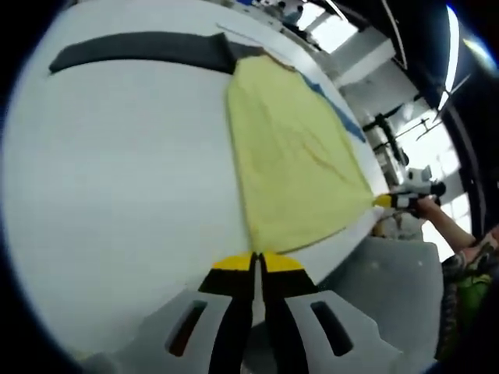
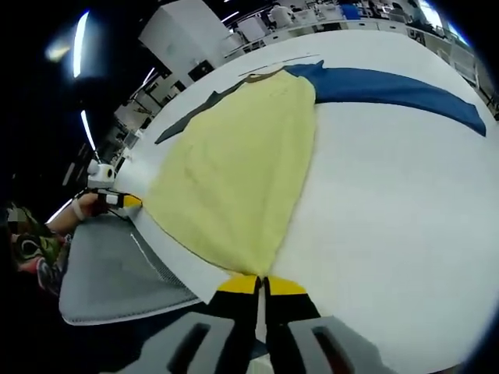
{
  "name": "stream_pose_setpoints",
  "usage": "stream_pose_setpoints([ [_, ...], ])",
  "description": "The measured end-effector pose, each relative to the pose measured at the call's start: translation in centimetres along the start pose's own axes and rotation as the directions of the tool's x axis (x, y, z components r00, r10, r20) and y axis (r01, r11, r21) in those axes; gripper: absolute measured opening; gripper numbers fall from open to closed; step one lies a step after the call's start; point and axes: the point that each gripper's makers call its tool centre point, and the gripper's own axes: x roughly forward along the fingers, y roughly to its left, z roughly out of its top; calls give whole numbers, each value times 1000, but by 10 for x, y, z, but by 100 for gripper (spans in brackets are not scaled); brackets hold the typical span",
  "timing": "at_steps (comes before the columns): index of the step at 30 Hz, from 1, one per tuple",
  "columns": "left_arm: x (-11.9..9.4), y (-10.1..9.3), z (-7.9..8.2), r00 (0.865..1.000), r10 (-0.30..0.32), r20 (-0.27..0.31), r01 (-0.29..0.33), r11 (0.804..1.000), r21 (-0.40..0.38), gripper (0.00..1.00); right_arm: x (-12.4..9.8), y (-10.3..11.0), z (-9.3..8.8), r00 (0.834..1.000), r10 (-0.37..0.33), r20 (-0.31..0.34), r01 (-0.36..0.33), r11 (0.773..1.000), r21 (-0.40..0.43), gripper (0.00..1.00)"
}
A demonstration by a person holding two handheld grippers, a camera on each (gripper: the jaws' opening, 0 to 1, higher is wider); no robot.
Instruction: Fold the garment on the visible template until the final outline fits inside the template.
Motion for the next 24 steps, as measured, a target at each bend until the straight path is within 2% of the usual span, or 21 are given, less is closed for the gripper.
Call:
stream_pose_setpoints([
  [3,-1,-2,3,1000,-8,14,8,1000,11,1,-2,0,0,1000,-1,7,1,1000,-7,3],
  [5,-4,-4,6,1000,-15,27,15,1000,11,4,-5,2,2,1000,11,29,-11,1000,-4,9],
  [8,-10,-7,11,998,-30,52,29,999,16,12,-10,3,9,997,21,75,-23,1000,17,21],
  [12,-20,-9,28,992,-51,119,48,998,27,29,-19,3,19,990,25,139,-27,1000,13,33],
  [13,-22,-10,37,986,-53,160,42,997,69,33,-21,3,22,987,28,157,-29,1000,8,39],
  [14,-23,-11,41,983,-59,176,45,996,82,37,-22,2,24,985,26,171,-28,1000,8,43],
  [15,-25,-14,49,976,-74,206,54,993,101,45,-23,1,26,983,21,184,-22,1000,6,49],
  [18,-30,-21,66,952,-112,284,82,990,116,61,-27,-4,38,968,5,252,3,999,-32,68],
  [19,-31,-23,71,944,-123,305,89,988,125,63,-28,-5,40,965,0,262,7,1000,-25,72],
  [20,-33,-25,77,935,-129,329,91,987,131,65,-28,-7,41,965,-5,264,9,1000,-14,76],
  [21,-33,-25,78,934,-130,334,92,987,129,69,-29,-9,43,963,-11,270,15,1000,-12,79],
  [24,-36,-29,90,910,-153,386,118,987,113,75,-31,-16,50,955,-31,295,32,999,1,81],
])
